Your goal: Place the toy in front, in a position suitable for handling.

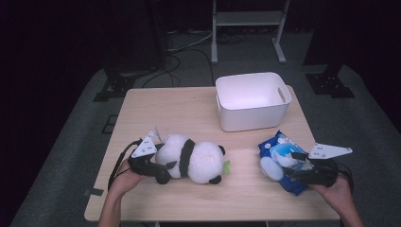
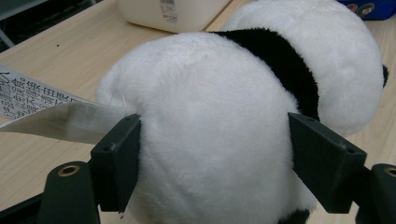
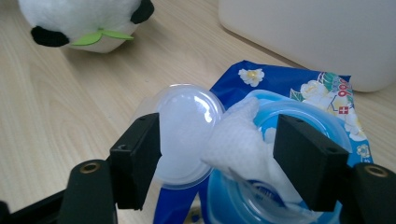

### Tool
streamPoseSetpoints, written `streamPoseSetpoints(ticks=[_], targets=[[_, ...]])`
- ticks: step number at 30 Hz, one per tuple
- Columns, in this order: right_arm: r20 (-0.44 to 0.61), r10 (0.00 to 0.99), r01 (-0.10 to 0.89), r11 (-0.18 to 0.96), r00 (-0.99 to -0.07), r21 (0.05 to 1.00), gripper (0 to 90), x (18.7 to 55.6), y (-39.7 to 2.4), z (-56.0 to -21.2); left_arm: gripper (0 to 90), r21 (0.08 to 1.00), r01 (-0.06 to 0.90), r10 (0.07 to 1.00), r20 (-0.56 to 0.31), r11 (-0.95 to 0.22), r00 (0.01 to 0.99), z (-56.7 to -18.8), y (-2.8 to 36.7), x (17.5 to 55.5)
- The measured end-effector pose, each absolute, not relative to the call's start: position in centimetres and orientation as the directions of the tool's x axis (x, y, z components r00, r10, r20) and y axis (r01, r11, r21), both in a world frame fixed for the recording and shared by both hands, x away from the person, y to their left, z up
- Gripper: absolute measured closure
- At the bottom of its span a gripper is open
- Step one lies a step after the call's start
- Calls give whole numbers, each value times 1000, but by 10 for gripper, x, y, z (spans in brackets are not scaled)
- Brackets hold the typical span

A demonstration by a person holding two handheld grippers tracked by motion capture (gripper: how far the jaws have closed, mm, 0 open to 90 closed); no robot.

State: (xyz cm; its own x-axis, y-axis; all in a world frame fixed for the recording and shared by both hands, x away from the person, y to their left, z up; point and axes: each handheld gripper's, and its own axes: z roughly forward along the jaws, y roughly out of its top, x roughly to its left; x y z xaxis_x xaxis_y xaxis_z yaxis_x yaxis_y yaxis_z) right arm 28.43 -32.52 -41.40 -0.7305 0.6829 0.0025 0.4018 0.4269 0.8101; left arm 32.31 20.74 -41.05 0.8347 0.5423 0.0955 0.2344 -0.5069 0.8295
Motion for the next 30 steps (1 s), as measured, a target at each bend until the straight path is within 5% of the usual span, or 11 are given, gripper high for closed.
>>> streamPoseSetpoints(ticks=[11,19,30], targets=[[-50,681,435,521,-731,735,488,303,-318,-417,204,822,242,537,90,-516,839,-409,184,315],[-43,685,471,543,-727,695,765,311,-318,-420,191,820,242,518,77,-519,852,-408,175,309],[9,701,494,494,-713,716,824,313,-320,-405,185,814,244,507,72,-528,859,-406,176,305]])
